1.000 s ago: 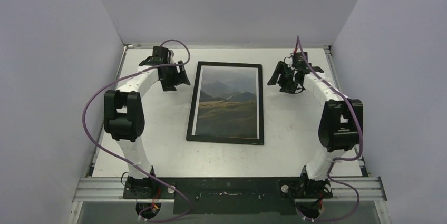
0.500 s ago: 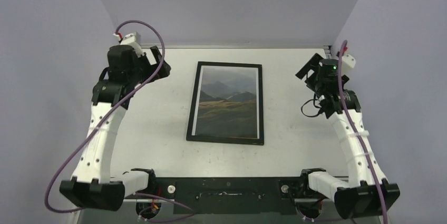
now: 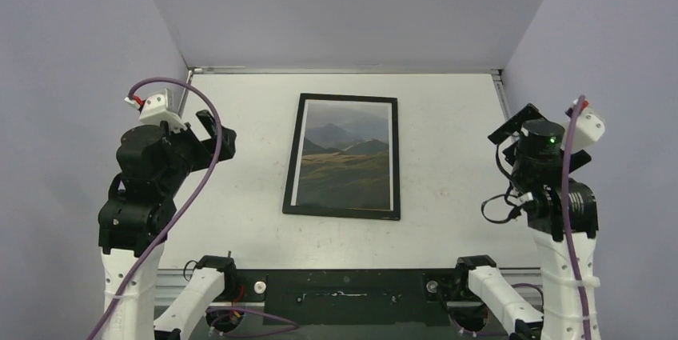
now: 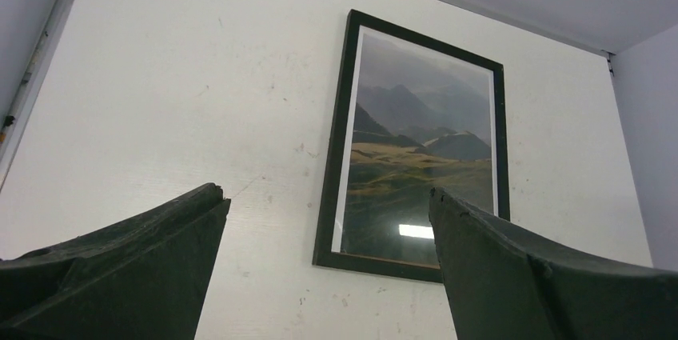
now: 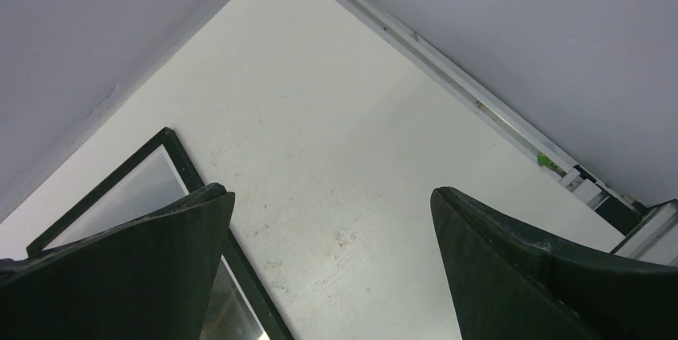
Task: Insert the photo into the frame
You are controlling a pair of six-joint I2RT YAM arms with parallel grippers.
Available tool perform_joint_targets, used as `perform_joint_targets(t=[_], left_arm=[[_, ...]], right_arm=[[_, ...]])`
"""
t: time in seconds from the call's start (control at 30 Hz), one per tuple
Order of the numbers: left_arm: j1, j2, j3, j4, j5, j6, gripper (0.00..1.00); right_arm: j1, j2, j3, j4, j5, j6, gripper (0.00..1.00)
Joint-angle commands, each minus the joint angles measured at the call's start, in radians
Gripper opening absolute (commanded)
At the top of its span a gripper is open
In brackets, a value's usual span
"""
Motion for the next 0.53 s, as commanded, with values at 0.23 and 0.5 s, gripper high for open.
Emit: perform_joint_targets(t=[0.23,0.5], left_arm=[[-0.006,-0.066,0.100,-0.034,-0.072,0.039,0.97],[-0.022,-0.086,0.081,-0.080,-0.075,0.040,0.97]], right_arm=[[0.004,-0.206,0.131,-0.133,0.126,-0.074,1.00],[0.004,-0.225,0.154,-0.173,0.121,-0.077,1.00]])
